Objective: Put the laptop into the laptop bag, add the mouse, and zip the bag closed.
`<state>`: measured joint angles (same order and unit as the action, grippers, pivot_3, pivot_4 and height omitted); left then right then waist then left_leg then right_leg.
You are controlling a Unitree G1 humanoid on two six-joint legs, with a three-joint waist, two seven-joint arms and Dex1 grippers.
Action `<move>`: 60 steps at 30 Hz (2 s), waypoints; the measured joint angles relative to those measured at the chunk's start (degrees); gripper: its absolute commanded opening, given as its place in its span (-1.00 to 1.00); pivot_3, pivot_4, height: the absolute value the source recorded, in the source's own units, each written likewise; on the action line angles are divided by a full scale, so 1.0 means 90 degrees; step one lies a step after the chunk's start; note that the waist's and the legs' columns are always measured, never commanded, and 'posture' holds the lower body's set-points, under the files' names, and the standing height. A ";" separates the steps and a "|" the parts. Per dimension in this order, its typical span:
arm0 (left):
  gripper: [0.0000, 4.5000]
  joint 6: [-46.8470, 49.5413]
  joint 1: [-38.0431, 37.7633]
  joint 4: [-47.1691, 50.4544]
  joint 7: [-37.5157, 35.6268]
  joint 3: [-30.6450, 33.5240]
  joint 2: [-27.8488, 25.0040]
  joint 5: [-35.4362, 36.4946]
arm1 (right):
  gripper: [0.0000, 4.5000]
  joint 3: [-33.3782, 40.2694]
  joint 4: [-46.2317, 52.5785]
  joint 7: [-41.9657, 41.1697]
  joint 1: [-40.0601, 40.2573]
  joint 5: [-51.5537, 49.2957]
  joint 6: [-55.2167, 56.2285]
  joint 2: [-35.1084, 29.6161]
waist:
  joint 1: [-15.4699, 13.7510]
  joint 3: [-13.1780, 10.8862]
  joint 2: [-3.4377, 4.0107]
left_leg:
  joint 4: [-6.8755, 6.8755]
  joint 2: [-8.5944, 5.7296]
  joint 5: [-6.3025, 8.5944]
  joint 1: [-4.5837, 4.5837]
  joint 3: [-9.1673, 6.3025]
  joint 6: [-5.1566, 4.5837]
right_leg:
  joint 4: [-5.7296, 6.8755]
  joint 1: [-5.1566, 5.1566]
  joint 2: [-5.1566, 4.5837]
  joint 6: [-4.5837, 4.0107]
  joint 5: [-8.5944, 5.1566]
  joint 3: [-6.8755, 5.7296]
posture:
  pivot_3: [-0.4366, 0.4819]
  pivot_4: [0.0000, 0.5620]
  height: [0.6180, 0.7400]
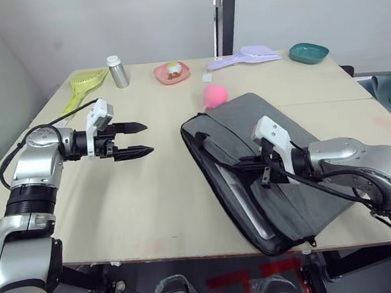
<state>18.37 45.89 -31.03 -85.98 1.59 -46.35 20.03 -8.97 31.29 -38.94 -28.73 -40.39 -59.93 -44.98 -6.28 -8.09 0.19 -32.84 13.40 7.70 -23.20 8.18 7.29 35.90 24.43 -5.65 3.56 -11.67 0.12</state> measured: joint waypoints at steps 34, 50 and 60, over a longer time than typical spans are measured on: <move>0.64 0.0547 0.2866 -0.5215 0.4343 0.0912 0.3475 -0.1099 | 1.00 0.7838 0.2620 0.1731 0.6685 -0.4576 0.0208 0.0267 | -0.0305 -0.0010 -0.0033 | -0.0030 -0.0026 0.0028 0.0000 -0.0032 -0.0074 | -0.0053 -0.0063 -0.0038 0.0022 -0.0001 -0.0034 | -0.05 -0.47 1.00; -0.98 0.0628 0.2871 -0.5209 0.4031 0.1314 0.3562 -0.1182 | 1.00 0.7235 0.2796 0.0709 1.0274 -0.4838 0.1730 0.2186 | -0.0284 -0.0015 -0.0027 | 0.0021 -0.0035 0.0038 -0.0072 -0.0092 -0.0072 | -0.0150 -0.0058 -0.0049 0.0041 -0.0008 -0.0115 | -0.05 -0.47 1.00; -0.98 0.1401 0.2700 -0.4786 0.3297 0.1500 0.3362 -0.0860 | 1.00 0.4821 0.1677 0.1132 0.9653 -0.4504 0.1522 0.2038 | -0.0253 -0.0012 -0.0009 | 0.0030 -0.0041 0.0036 -0.0087 -0.0126 -0.0069 | -0.0166 -0.0077 -0.0050 0.0040 -0.0008 -0.0155 | -0.05 -0.47 1.00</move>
<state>30.97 70.19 -74.10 -56.31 15.08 -16.09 12.28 34.42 46.38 -28.75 58.15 -80.92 -46.24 -26.64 -8.56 -8.20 0.11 -32.58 13.03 8.03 -23.98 7.05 6.67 34.41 23.74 -6.11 3.92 -11.74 -1.28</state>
